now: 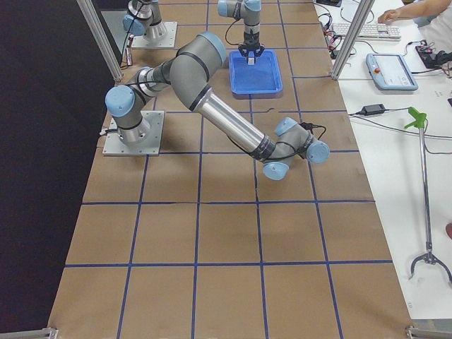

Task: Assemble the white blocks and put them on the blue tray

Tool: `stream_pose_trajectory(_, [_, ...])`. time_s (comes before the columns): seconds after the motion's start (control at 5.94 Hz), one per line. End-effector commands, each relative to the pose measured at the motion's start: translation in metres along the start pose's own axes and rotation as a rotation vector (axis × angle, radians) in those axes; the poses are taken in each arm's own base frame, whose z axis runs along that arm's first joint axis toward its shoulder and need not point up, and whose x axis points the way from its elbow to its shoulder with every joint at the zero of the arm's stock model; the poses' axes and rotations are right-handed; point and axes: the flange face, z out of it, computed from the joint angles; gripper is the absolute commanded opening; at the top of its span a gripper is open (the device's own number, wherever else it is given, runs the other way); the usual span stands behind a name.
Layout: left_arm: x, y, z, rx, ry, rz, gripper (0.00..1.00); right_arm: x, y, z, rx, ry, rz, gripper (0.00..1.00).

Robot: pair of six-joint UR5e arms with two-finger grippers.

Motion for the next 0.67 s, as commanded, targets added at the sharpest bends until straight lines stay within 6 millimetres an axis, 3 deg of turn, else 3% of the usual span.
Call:
stream_pose_trajectory(0.0, [-0.002, -0.008, 0.017, 0.005, -0.013, -0.037, 0.11, 0.001, -0.003, -0.005, -0.005, 0.005, -0.005, 0.36])
stream_pose_trajectory(0.34, [0.0, -0.013, 0.026, 0.014, -0.007, -0.034, 0.11, 0.001, -0.02, -0.023, -0.02, 0.023, -0.019, 0.33])
stream_pose_trajectory(0.51, [0.002, -0.017, 0.027, 0.014, -0.002, -0.049, 0.12, -0.002, -0.051, -0.051, -0.04, 0.043, -0.041, 0.33])
